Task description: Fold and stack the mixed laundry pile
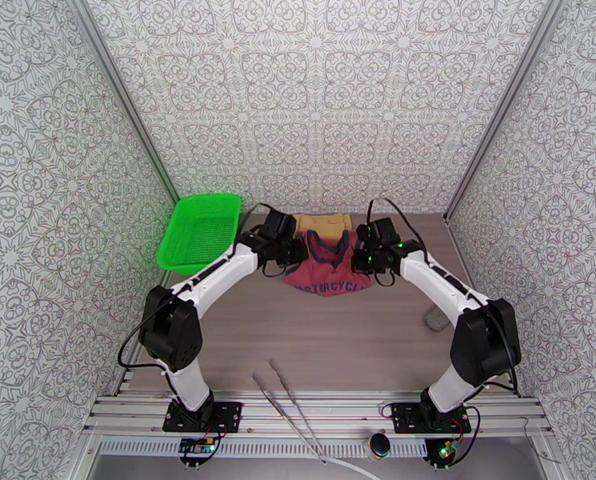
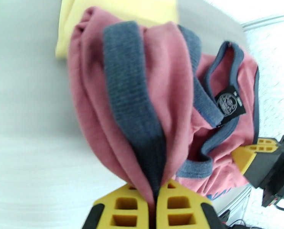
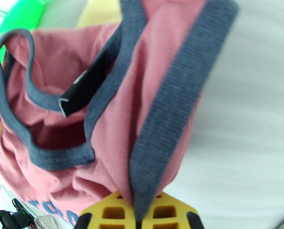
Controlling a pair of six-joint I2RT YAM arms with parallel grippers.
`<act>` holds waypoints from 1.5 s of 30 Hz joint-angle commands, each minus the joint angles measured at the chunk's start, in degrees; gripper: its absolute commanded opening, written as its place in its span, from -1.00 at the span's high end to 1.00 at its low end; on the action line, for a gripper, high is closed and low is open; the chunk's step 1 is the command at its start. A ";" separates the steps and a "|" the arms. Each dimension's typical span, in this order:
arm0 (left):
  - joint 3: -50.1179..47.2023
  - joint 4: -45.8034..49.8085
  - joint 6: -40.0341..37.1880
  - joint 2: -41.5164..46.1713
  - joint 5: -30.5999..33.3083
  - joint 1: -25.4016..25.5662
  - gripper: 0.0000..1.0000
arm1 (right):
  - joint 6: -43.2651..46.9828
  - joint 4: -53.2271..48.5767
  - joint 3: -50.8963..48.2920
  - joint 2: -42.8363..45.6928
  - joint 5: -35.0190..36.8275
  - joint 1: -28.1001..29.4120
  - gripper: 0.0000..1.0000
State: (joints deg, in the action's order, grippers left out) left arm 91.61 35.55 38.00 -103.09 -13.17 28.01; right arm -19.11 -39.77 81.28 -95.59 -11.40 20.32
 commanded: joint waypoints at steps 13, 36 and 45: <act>37.92 7.51 -10.03 -26.04 -2.61 -10.03 1.00 | 5.50 -10.93 46.08 -31.87 3.53 -1.67 1.00; 55.96 -5.02 -4.17 -53.67 -7.22 -13.44 -0.44 | -1.09 -9.27 65.81 -56.57 4.99 -6.74 0.02; 51.20 -5.56 -6.89 -43.10 -6.96 -15.68 -0.99 | 3.69 -9.27 61.39 -44.48 8.44 -7.13 -0.98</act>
State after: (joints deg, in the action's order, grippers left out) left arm 144.05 31.44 32.84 -154.74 -19.68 13.47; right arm -17.50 -49.82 144.90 -149.60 -5.69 13.47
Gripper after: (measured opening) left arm 0.993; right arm 0.986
